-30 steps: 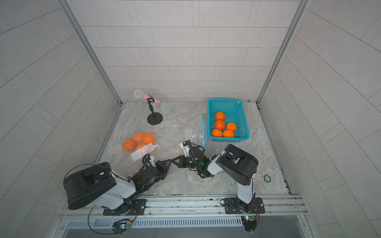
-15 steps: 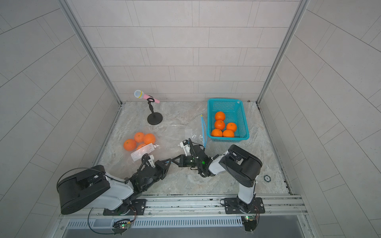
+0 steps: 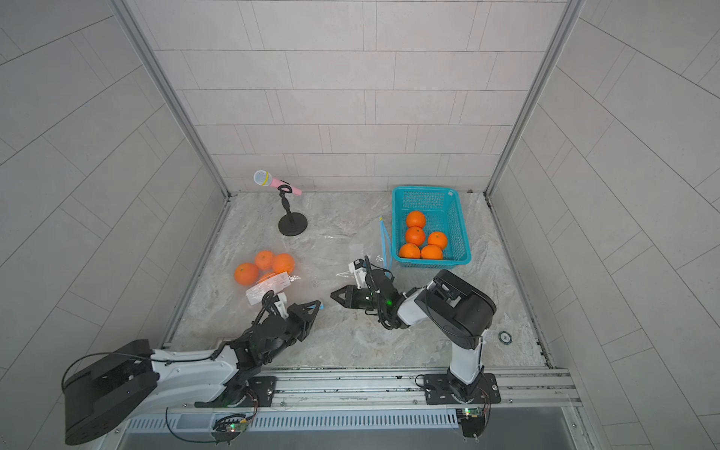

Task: Open the zip-top bag and take out the orange
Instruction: Pick up the zipper food storage bag at the center of the board.

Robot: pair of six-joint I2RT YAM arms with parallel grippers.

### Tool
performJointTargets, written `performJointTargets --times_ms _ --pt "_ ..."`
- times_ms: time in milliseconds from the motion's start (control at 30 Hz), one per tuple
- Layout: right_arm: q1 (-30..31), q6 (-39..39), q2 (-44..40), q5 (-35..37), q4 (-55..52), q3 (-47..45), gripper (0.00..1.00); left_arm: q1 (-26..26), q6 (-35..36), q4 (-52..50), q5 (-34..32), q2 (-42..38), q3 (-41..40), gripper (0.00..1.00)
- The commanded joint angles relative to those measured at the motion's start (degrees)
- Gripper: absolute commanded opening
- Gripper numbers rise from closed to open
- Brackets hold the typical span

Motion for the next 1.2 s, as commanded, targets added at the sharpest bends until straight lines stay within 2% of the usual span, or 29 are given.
performJointTargets --times_ms 0,33,100,167,300,433,600,733,1000,1100,1167 --pt "2.1 0.5 0.9 -1.9 0.1 0.2 0.44 -0.3 0.8 -10.2 -2.1 -4.9 0.1 0.00" --pt "2.9 0.0 0.7 -1.7 -0.9 0.8 0.48 -0.3 1.5 -10.5 -2.2 -6.3 0.1 0.00" --pt "4.3 0.7 1.2 -1.0 0.4 1.6 0.49 -0.3 3.7 -10.9 -1.5 -8.8 0.5 0.00" --pt "4.9 1.2 1.0 -0.5 1.5 2.0 0.49 -0.3 3.0 -14.8 -0.8 -10.7 1.5 0.00" --pt "4.4 0.5 -3.1 3.3 -1.1 -0.4 0.49 -0.3 1.9 -15.8 -0.3 -11.3 0.9 0.00" --pt "4.1 -0.6 -6.4 6.0 -4.3 -1.1 0.50 -0.3 2.3 -12.9 -0.2 -9.1 0.7 0.00" --pt "5.0 0.0 -3.0 4.9 -4.6 3.9 0.52 -0.3 3.8 -6.7 3.5 -3.9 1.6 0.00" --pt "5.8 0.7 -0.1 4.0 -4.8 6.4 0.52 -0.2 3.8 1.4 4.0 1.4 0.9 0.00" --pt "5.6 2.5 4.7 1.9 -2.3 8.3 0.51 -0.2 5.2 5.9 7.4 6.5 3.2 0.00" --pt "5.4 0.3 3.2 2.8 -6.8 8.5 0.51 -0.2 5.7 7.8 6.8 6.1 1.9 0.00" --pt "4.9 1.8 3.6 2.7 -2.5 7.1 0.51 -0.2 4.8 5.1 6.0 5.2 2.1 0.00"
